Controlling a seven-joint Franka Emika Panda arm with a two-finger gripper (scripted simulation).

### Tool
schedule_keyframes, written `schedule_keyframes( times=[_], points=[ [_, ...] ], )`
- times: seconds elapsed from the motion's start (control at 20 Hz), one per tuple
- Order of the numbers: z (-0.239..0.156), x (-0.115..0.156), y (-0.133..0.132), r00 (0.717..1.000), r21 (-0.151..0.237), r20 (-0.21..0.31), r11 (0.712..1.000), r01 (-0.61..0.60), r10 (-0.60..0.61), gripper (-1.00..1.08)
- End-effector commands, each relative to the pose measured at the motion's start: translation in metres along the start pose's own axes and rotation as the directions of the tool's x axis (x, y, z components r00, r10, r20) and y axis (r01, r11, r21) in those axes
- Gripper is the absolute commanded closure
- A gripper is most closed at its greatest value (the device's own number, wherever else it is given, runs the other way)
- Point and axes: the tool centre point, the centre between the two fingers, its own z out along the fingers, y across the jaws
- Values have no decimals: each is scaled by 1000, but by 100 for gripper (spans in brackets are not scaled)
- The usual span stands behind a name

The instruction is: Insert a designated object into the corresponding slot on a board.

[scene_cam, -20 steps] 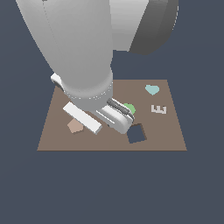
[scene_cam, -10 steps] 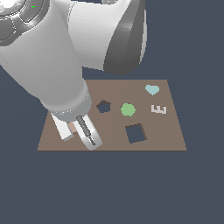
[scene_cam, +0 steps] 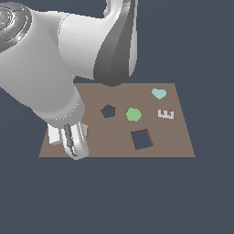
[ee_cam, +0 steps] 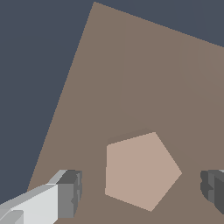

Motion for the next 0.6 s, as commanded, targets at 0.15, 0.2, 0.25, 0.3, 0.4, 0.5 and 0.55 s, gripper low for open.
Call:
schedule_keyframes(
  times=[0.15, 0.2, 0.25, 0.3, 0.4, 0.5, 0.55],
  points=[
    [3, 4, 3, 999, 1, -1, 999, -41, 41, -92],
    [3, 4, 3, 999, 1, -1, 999, -42, 42, -92],
    [2, 4, 3, 999, 0, 0, 999, -37, 37, -92],
    [3, 4, 3, 999, 0, 0, 999, -37, 37, -92],
    [6, 4, 3, 999, 0, 0, 999, -38, 38, -92],
    [13, 4, 3, 999, 0, 0, 999, -40, 40, -92],
    [16, 4, 3, 999, 1, 0, 999, -40, 40, -92]
  ],
)
